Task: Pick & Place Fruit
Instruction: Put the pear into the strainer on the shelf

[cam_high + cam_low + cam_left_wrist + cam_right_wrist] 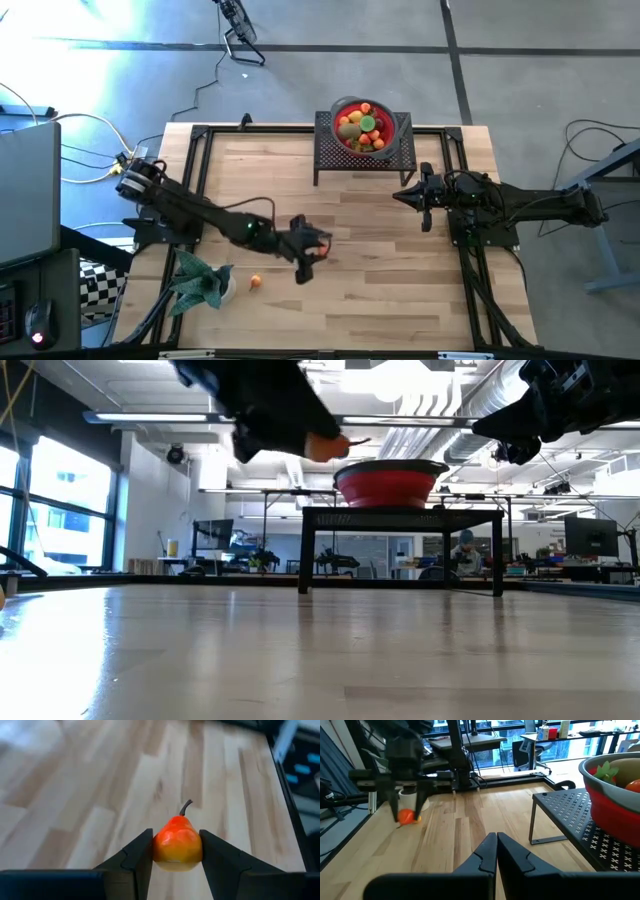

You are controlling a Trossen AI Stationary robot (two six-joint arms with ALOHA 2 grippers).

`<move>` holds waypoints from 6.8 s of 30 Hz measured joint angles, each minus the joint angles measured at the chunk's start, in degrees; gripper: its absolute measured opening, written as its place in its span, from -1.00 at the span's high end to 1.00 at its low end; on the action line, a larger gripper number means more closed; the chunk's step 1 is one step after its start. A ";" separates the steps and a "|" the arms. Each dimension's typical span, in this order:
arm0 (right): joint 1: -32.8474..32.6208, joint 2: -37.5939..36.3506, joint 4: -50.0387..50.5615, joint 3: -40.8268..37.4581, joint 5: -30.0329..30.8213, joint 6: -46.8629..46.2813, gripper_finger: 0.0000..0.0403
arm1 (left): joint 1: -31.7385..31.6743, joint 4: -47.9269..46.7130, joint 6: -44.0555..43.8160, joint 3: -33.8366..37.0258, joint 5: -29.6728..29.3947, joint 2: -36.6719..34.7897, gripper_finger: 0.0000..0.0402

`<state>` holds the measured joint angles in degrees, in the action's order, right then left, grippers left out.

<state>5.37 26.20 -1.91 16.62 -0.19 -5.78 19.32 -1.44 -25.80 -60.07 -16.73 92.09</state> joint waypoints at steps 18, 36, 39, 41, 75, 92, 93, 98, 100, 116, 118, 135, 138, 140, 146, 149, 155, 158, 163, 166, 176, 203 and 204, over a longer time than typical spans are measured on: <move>0.00 0.00 0.00 0.00 0.02 3.08 0.98 | -13.78 10.31 6.51 -4.97 1.08 -0.02 0.29; 0.00 0.00 -5.69 -0.02 3.98 10.54 0.98 | -27.85 3.06 15.08 -21.87 0.94 -0.02 0.29; -0.02 0.00 -9.10 -0.02 5.73 12.48 0.98 | -28.95 3.10 15.41 -22.46 0.96 -0.02 0.29; -0.01 0.00 -10.78 -0.02 6.61 13.44 0.98 | -30.02 4.65 17.94 -22.47 0.89 -0.02 0.29; -0.01 0.00 -13.80 -0.02 7.75 16.92 0.98 | -43.61 -11.49 19.57 -48.11 5.77 13.99 0.29; -0.01 0.00 -11.95 -0.02 7.73 17.63 0.98 | -44.81 -23.17 14.54 -56.65 5.56 24.58 0.29; 0.00 0.01 -11.82 -0.02 7.76 17.64 0.98 | -44.85 -23.32 13.84 -56.65 5.52 24.92 0.29; 0.00 0.01 -11.67 -0.02 7.75 17.64 0.98 | -44.84 -24.79 11.37 -56.63 1.54 25.51 0.29; 0.00 0.00 -11.67 -0.02 7.74 17.64 0.98 | -44.84 -25.21 9.93 -56.50 0.42 25.51 0.29; 0.00 0.01 -11.69 -0.02 7.74 17.66 0.98 | -44.81 -28.12 4.28 -56.43 0.74 25.53 0.29; 0.00 0.00 -11.69 -0.02 7.74 17.66 0.98 | -44.81 -28.10 4.32 -56.43 0.76 25.53 0.29; -0.01 0.00 -11.65 -0.02 7.73 17.62 0.98 | -44.93 -24.51 4.74 -56.37 4.27 25.03 -0.28; -0.02 0.02 -11.63 -0.02 7.72 17.59 0.98 | -45.20 -26.12 6.66 -56.37 5.81 23.26 -0.28; 0.00 0.01 -11.63 -0.02 7.72 17.57 0.98 | -45.19 -27.56 7.92 -56.39 5.97 21.80 -0.28; 0.00 0.01 -11.63 -0.02 7.73 17.59 0.98 | -45.04 -33.58 14.16 -56.40 7.47 16.37 -0.28; 0.00 0.00 -11.63 -0.02 7.72 17.59 0.98 | -44.79 -39.16 15.06 -56.48 9.67 13.30 -0.28; -0.02 0.00 -11.63 -0.02 7.74 17.59 0.98 | -41.88 -54.46 15.06 -56.43 14.61 7.79 -0.28; -0.02 0.00 -11.63 -0.02 7.74 17.53 0.98 | -38.67 -63.30 13.67 -56.46 14.69 5.92 -0.28; -0.02 0.00 -11.63 -0.02 7.72 17.42 0.98 | -30.83 -71.99 4.91 -56.39 12.61 5.11 -0.28; 0.00 0.00 -11.61 -0.02 7.74 17.42 0.98 | -25.66 -75.72 -0.23 -56.39 11.12 5.03 -0.28; 0.00 0.02 -11.61 -0.02 7.72 17.42 0.98 | -10.23 -83.28 -16.10 -56.41 5.45 5.37 -0.28; -0.02 2.08 -10.25 0.00 7.50 9.90 0.98 | 4.84 -88.38 -22.42 -53.08 14.88 20.38 -0.28; 0.00 2.30 -10.25 0.00 7.54 9.86 0.98 | 4.92 -88.59 -22.48 -51.79 15.54 20.35 -0.28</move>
<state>5.36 28.50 -12.16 16.62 7.35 4.08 24.24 -90.03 -48.29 -111.86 -1.19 112.44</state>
